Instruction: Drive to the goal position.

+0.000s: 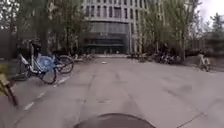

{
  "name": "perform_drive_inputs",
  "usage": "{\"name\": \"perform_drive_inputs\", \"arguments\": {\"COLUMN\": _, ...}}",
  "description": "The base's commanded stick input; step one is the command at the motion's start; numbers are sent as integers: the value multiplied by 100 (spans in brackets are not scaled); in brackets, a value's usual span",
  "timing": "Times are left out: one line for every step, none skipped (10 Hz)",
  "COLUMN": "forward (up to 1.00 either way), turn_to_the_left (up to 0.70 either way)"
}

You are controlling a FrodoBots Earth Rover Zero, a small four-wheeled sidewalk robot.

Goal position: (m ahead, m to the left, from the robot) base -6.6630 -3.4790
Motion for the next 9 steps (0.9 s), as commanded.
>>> {"name": "perform_drive_inputs", "arguments": {"forward": 70, "turn_to_the_left": 35}}
{"name": "perform_drive_inputs", "arguments": {"forward": 70, "turn_to_the_left": 35}}
{"name": "perform_drive_inputs", "arguments": {"forward": 70, "turn_to_the_left": 35}}
{"name": "perform_drive_inputs", "arguments": {"forward": 70, "turn_to_the_left": 35}}
{"name": "perform_drive_inputs", "arguments": {"forward": 70, "turn_to_the_left": 33}}
{"name": "perform_drive_inputs", "arguments": {"forward": 70, "turn_to_the_left": 0}}
{"name": "perform_drive_inputs", "arguments": {"forward": 70, "turn_to_the_left": 0}}
{"name": "perform_drive_inputs", "arguments": {"forward": 70, "turn_to_the_left": 0}}
{"name": "perform_drive_inputs", "arguments": {"forward": 70, "turn_to_the_left": 0}}
